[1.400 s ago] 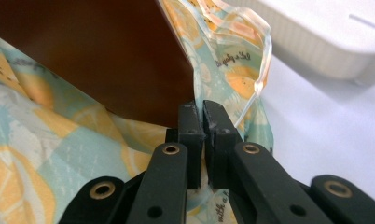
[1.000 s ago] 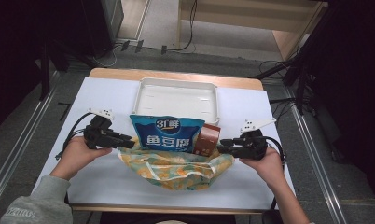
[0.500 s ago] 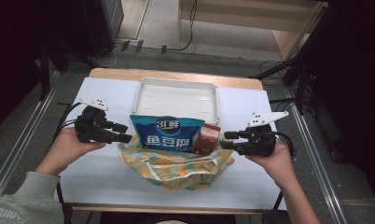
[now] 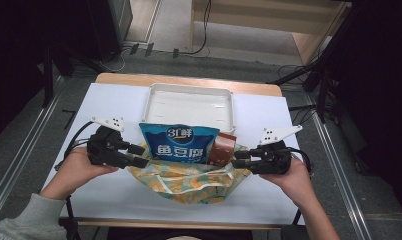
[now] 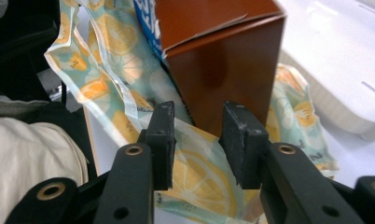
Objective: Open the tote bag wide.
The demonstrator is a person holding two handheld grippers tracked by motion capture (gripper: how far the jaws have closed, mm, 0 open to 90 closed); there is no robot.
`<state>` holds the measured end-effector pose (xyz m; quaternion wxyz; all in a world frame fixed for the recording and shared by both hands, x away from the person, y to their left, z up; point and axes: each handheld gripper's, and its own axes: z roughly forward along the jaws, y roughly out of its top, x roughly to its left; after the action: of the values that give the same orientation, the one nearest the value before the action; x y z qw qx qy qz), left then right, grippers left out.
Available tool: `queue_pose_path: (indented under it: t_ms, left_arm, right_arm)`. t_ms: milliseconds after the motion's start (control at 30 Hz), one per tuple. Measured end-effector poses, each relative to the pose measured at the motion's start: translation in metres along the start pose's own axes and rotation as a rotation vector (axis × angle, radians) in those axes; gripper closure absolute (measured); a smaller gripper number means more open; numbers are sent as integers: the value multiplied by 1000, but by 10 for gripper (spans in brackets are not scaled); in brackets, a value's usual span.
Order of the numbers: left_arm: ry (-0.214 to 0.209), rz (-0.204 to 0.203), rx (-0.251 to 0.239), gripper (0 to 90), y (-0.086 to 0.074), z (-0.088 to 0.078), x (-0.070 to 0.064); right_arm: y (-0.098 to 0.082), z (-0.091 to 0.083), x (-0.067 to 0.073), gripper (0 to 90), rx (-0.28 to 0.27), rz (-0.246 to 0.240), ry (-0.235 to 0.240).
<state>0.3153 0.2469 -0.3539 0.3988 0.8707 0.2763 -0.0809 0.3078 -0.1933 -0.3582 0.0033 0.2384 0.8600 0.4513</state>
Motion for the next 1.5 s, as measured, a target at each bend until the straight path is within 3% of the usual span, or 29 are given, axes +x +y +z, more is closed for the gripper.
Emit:
queue_pose_path:
  t_ms: [533,833,967,1000,1067,1200,1333,1500]
  left_arm:
    - [-27,-20,48,402,-19,29,7]
    - [-31,-20,55,415,-24,40,11]
    - [-34,-26,66,503,-28,45,11]
    - [-41,-29,68,592,-29,46,11]
    - [-36,-35,79,677,-30,48,10]
    - [-45,-48,92,838,-31,51,9]
    - [-47,-47,77,899,-32,49,8]
    - [-54,-49,63,900,-33,45,6]
  right_arm:
    - [-27,21,1,551,23,15,36]
    - [-37,35,-1,550,37,30,49]
    - [-40,42,1,640,53,18,57]
    - [-41,44,2,720,67,21,62]
    - [-42,45,3,806,74,25,65]
    - [-43,46,4,872,78,28,72]
    - [-45,46,7,900,85,20,82]
    - [-48,47,10,900,83,21,92]
